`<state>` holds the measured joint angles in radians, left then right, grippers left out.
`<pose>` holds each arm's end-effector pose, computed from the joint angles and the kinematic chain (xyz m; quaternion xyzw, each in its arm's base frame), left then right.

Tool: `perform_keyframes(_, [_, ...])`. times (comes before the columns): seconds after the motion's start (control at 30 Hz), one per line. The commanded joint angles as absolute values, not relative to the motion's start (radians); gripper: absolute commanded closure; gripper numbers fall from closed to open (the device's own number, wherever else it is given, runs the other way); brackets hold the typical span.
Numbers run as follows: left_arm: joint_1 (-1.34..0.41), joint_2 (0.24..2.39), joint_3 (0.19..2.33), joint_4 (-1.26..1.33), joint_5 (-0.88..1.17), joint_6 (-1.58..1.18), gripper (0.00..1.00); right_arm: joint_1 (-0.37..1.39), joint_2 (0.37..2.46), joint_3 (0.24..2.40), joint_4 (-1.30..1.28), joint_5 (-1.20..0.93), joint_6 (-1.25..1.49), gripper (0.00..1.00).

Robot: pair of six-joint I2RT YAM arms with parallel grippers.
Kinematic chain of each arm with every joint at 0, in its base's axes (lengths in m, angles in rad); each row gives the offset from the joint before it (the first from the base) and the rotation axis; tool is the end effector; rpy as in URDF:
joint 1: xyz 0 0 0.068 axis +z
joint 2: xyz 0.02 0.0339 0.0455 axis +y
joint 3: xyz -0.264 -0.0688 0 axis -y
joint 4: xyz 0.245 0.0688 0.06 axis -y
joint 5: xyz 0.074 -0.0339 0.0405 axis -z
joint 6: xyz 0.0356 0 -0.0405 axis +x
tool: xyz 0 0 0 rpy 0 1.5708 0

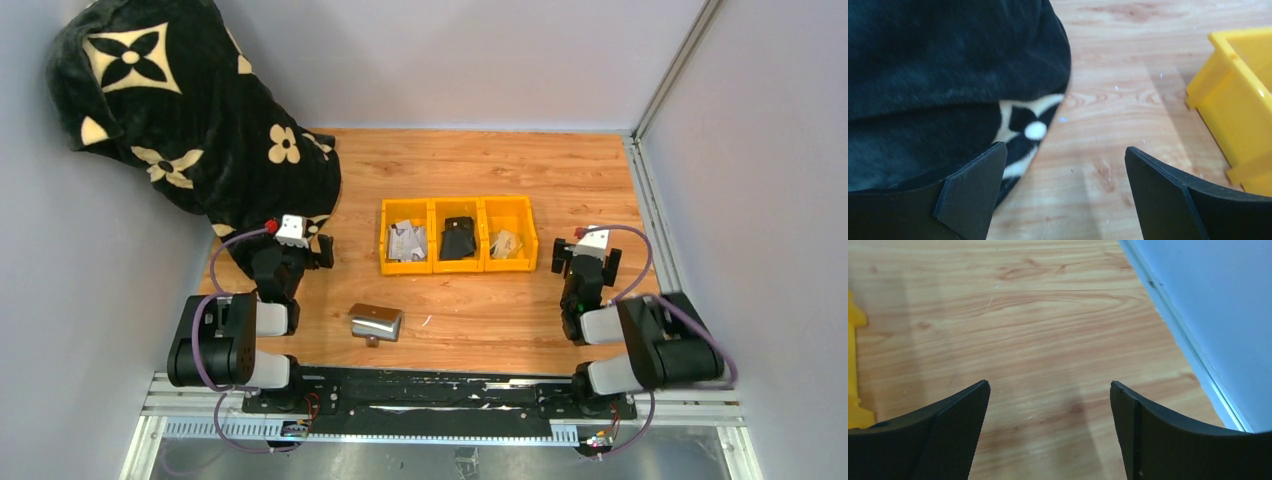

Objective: Take the credit cards out of the card holder
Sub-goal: Reset both arms

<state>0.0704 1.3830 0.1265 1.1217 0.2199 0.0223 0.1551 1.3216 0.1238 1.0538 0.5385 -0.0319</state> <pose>0.2113 0.0071 0.1438 0.0542 0.7501 -0.0523 0.6570 0.2039 0.0134 0.1481 0.1053 0.7420 -0.1619 0.6420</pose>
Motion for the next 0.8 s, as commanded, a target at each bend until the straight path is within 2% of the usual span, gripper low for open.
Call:
perform_keyframes(0.0, [0.031, 1.365, 0.199, 1.063, 0.12, 0.042, 0.0, 0.162, 1.473, 0.158, 1.294, 0.453, -0.156, 0.06])
perform_keyframes(0.07, [0.02, 1.38, 0.192, 1.096, 0.1, 0.041, 0.0, 0.112, 1.4, 0.243, 0.972, 0.397, -0.073, 0.06])
perform_keyframes(0.77, [0.011, 1.375, 0.193, 1.088, 0.083, 0.045, 0.0, 0.083, 1.402, 0.221, 1.031, 0.359, -0.072, 0.05])
